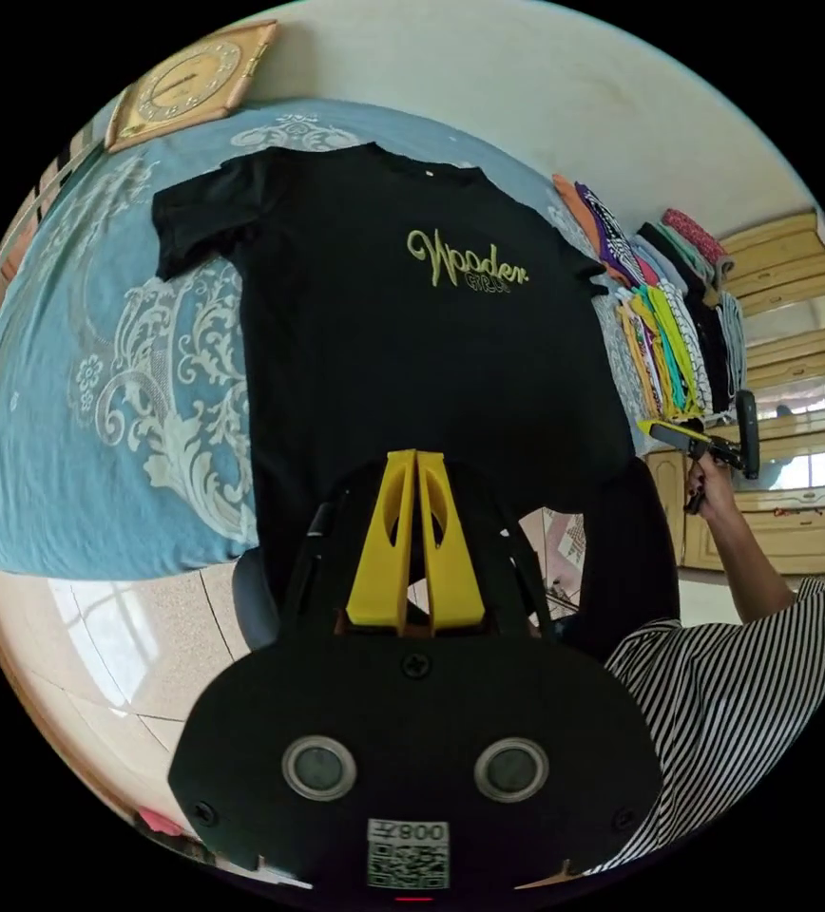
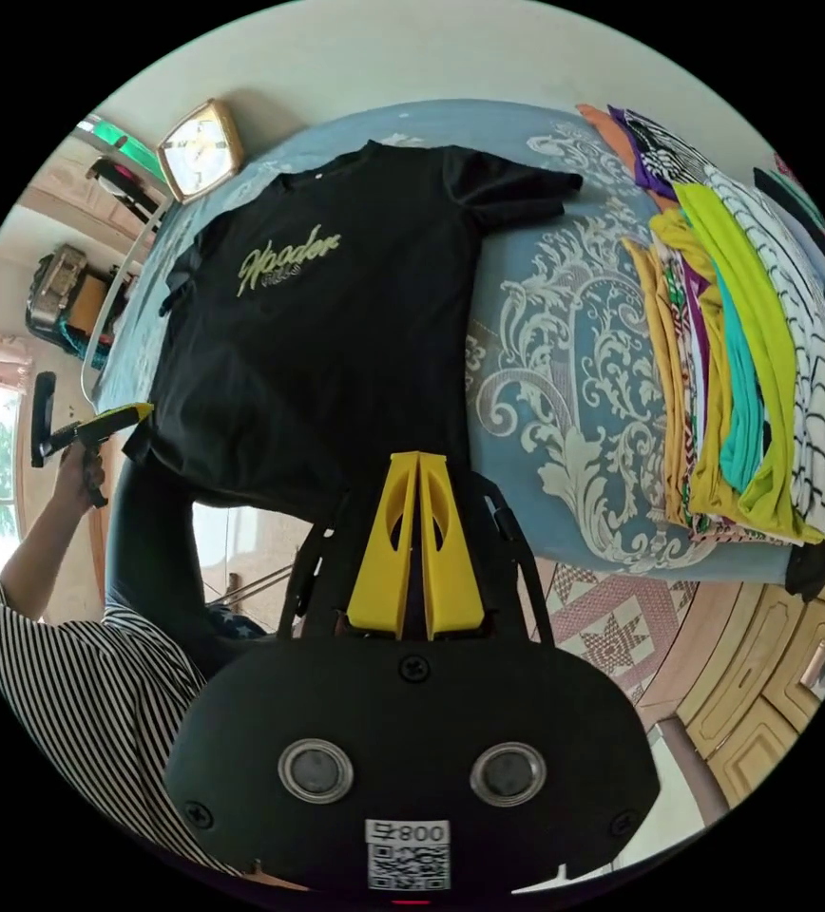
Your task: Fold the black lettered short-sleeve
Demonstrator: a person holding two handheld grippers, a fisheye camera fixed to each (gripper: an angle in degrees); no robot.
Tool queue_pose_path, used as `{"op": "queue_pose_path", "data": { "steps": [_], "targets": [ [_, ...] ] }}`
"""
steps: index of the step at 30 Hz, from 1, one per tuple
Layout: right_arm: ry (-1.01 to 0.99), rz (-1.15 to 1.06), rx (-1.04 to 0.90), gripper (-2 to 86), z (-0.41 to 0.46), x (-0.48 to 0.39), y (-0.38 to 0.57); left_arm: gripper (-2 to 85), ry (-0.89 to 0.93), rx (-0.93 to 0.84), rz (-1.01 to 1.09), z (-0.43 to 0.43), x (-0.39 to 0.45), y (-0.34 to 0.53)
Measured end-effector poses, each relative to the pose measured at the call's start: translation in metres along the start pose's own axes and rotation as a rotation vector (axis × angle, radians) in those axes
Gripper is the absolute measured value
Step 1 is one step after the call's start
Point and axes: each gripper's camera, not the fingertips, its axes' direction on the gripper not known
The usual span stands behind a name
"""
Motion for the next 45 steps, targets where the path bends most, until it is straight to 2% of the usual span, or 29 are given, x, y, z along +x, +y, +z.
{"op": "queue_pose_path", "data": {
  "steps": [2,4,6,10,16,20,23,26,30,34,41,45],
  "targets": [
    [-0.02,-0.063,0.009,0.1,0.006,-0.02,-0.008,0.2,-0.047,-0.082,0.071,0.021,0.032,-0.032],
    [0.011,-0.144,-0.071,0.1,0.033,-0.044,-0.018,0.2,-0.107,-0.136,0.117,0.038,0.052,-0.049],
    [0.071,-0.179,-0.145,0.2,0.058,-0.055,-0.02,0.2,-0.12,-0.111,0.152,0.037,0.067,-0.063],
    [0.107,-0.216,-0.077,0.3,0.065,-0.06,-0.015,0.2,-0.12,-0.135,0.159,0.038,0.098,-0.103],
    [0.091,-0.198,-0.067,0.3,0.077,-0.051,-0.014,0.2,-0.189,-0.135,0.221,0.043,0.151,-0.155],
    [0.051,-0.166,-0.048,0.2,0.084,-0.038,-0.011,0.1,-0.148,-0.125,0.188,0.044,0.174,-0.191],
    [-0.073,-0.098,-0.049,0.2,0.086,-0.013,-0.01,0.1,-0.079,-0.129,0.118,0.04,0.19,-0.222],
    [-0.194,0.02,0.038,0.2,0.082,0.022,-0.002,0.2,0.017,-0.031,0.092,0.029,0.215,-0.255],
    [-0.316,0.16,0.183,0.4,0.081,0.077,-0.002,0.5,0.082,-0.013,0.154,0.034,0.259,-0.318],
    [-0.415,0.23,0.322,1.7,0.086,0.129,-0.023,1.3,0.188,-0.012,0.252,0.055,0.327,-0.417],
    [-0.327,0.267,0.49,6.6,0.092,0.184,-0.062,3.5,0.214,-0.022,0.457,0.098,0.465,-0.581],
    [-0.292,0.29,0.561,7.9,0.105,0.208,-0.078,5.1,0.182,-0.04,0.536,0.121,0.526,-0.646]
  ]
}}
